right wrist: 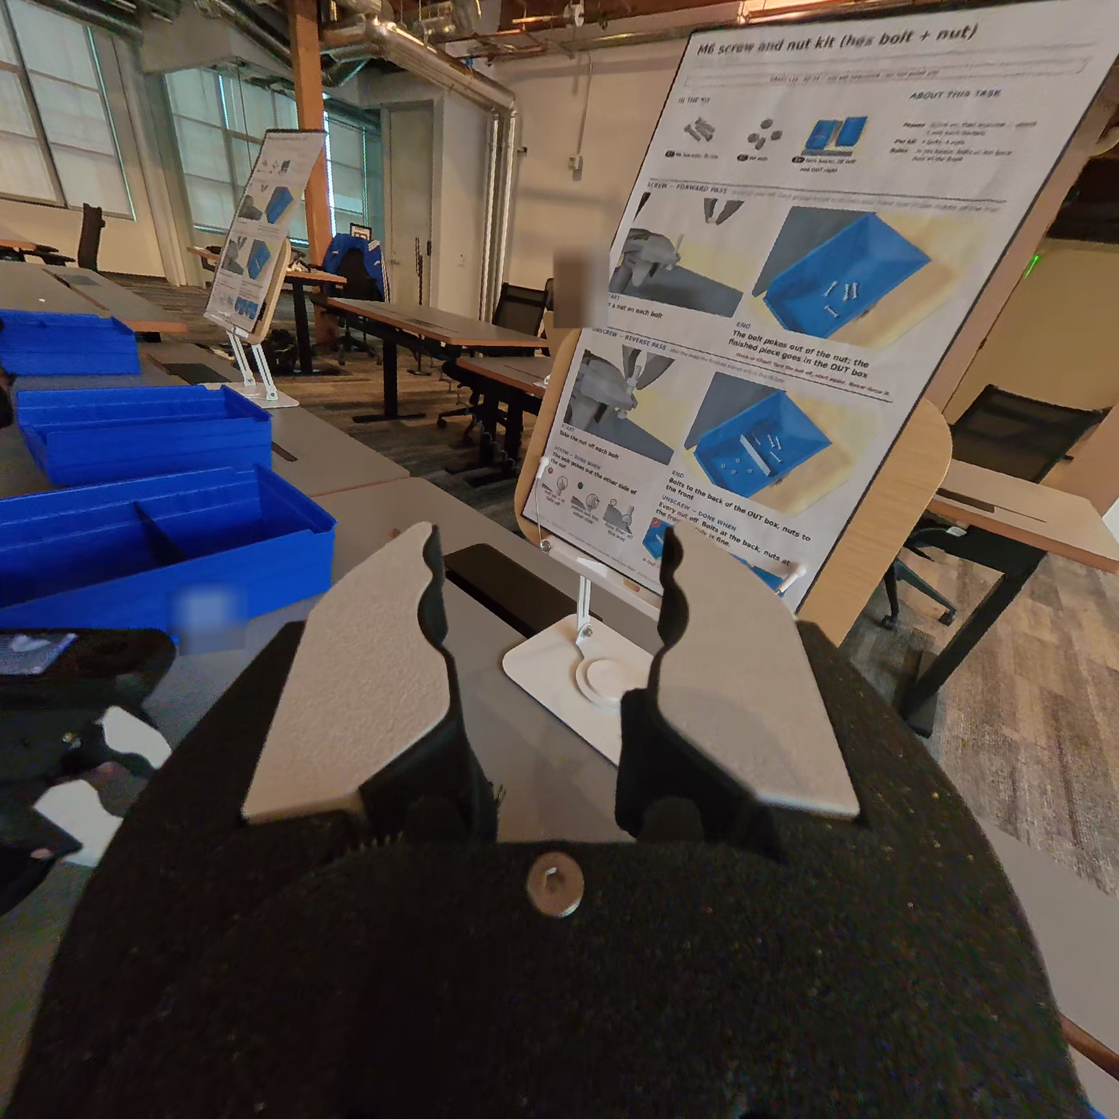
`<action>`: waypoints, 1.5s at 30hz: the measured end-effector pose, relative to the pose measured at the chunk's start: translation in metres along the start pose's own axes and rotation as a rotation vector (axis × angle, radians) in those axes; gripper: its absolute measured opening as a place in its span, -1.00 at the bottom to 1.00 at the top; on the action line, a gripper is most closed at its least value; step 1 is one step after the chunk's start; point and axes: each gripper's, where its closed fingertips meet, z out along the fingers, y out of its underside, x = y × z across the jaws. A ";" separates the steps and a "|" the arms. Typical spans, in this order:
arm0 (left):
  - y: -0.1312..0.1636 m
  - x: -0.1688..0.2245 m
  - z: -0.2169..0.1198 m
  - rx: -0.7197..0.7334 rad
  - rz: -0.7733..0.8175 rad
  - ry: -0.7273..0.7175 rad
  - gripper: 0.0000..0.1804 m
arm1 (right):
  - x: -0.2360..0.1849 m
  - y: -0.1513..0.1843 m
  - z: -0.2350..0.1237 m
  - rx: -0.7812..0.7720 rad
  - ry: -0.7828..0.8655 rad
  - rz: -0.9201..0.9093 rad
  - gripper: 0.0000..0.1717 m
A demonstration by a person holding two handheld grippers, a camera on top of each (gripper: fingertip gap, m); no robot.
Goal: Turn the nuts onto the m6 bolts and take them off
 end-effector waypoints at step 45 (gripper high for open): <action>0.177 -0.264 -0.081 -0.217 -0.171 -0.068 -0.70 | -0.156 0.107 0.010 -0.313 -0.863 -0.386 0.13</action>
